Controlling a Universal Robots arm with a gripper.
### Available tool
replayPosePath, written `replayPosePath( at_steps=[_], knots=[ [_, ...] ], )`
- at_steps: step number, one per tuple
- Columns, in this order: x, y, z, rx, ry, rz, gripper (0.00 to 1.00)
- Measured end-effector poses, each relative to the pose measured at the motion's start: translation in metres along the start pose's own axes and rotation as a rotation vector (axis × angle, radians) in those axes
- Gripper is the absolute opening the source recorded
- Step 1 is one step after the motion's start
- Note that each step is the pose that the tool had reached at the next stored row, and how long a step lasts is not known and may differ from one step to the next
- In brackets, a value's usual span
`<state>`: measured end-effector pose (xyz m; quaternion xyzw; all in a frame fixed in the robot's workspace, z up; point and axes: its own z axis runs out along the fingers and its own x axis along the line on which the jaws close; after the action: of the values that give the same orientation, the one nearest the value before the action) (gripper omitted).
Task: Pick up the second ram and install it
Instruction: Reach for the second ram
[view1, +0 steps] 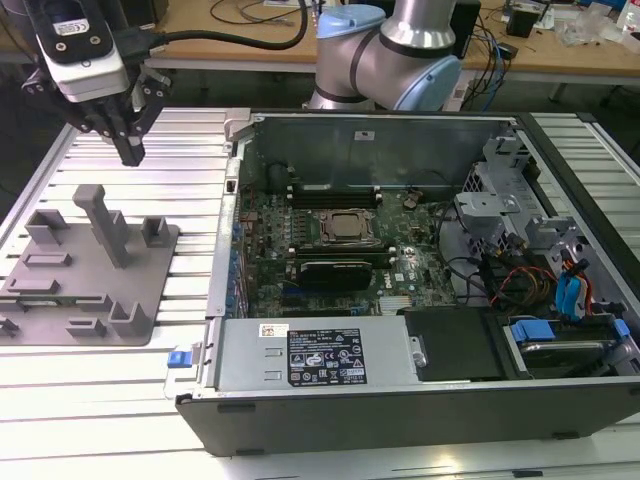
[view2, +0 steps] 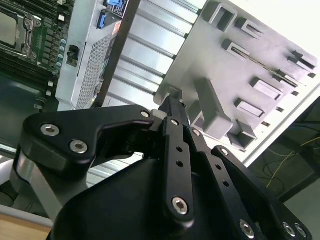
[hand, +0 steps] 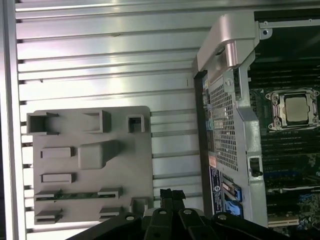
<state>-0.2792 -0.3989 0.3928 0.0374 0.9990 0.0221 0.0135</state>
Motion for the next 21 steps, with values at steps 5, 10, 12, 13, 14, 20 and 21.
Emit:
replayPosePath(
  at_steps=[5, 10, 12, 13, 14, 20, 21],
  knots=[
    [0.0095, -0.0007, -0.0003, 0.0, 0.0, 0.0, 0.08],
    [0.0179, -0.0013, -0.0005, 0.0, 0.0, 0.0, 0.08],
    [0.0203, -0.0015, -0.0006, 0.0, 0.0001, 0.0, 0.08],
    [0.0213, -0.0016, -0.0006, 0.0, 0.0, 0.0, 0.08],
    [0.0226, -0.0017, -0.0006, -0.0001, 0.0, 0.0, 0.08],
    [0.0326, -0.0024, -0.0009, 0.0, 0.0, 0.0, 0.08],
    [0.0356, -0.0026, -0.001, 0.0, 0.0, 0.0, 0.08]
  ],
)
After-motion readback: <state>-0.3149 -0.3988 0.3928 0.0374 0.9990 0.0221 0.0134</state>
